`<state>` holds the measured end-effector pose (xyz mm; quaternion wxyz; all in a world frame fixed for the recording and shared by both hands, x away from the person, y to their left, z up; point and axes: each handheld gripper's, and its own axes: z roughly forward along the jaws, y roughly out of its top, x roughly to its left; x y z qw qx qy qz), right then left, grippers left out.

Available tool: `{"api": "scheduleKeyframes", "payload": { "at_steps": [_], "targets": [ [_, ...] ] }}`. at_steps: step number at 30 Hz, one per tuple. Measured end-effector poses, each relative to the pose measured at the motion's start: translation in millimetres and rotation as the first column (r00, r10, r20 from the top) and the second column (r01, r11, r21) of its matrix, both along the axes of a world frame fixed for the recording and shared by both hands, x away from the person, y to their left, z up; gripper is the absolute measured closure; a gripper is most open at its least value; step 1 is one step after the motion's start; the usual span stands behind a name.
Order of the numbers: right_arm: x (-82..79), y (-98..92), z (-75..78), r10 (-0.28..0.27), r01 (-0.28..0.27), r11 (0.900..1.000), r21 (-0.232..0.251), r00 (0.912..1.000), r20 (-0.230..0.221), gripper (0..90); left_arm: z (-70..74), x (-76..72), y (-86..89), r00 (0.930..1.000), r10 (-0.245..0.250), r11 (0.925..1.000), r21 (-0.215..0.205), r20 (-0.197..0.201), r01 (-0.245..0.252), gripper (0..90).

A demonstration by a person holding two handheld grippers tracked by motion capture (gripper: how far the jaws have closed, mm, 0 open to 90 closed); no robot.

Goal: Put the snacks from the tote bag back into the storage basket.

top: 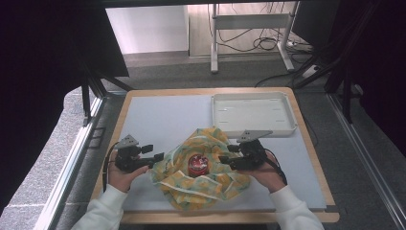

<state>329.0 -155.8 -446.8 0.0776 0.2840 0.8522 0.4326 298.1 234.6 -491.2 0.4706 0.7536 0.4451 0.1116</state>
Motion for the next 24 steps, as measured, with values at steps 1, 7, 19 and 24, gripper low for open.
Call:
{"api": "scheduleKeyframes", "payload": {
  "at_steps": [1, 7, 19, 24],
  "targets": [
    [-0.7, 1.2, 0.7, 0.004, -0.004, 1.000, 0.000, 1.0000, 0.002, 38.7, -0.4, 0.3, -0.1, 1.0000, 0.001, 1.0000, 0.002, -0.002, -0.001, 34.0],
    [-5.1, 10.4, 2.1, 0.028, -0.029, 1.000, -0.013, 0.9995, -0.012, 35.0, -4.5, 1.2, -0.8, 0.9999, 0.003, 0.9997, 0.023, -0.015, -0.003, 32.9],
    [-11.2, 41.9, -5.7, 0.092, -0.093, 0.994, -0.052, 0.9952, -0.034, 30.9, -9.0, 2.2, -1.3, 0.9998, 0.009, 0.9988, 0.049, -0.018, -0.008, 32.7],
    [-9.5, 57.2, -11.1, 0.098, -0.101, 0.991, -0.085, 0.9944, -0.039, 27.3, -8.9, 0.6, -0.7, 0.9999, 0.009, 0.9983, 0.057, -0.009, -0.008, 32.6]
  ]
}}
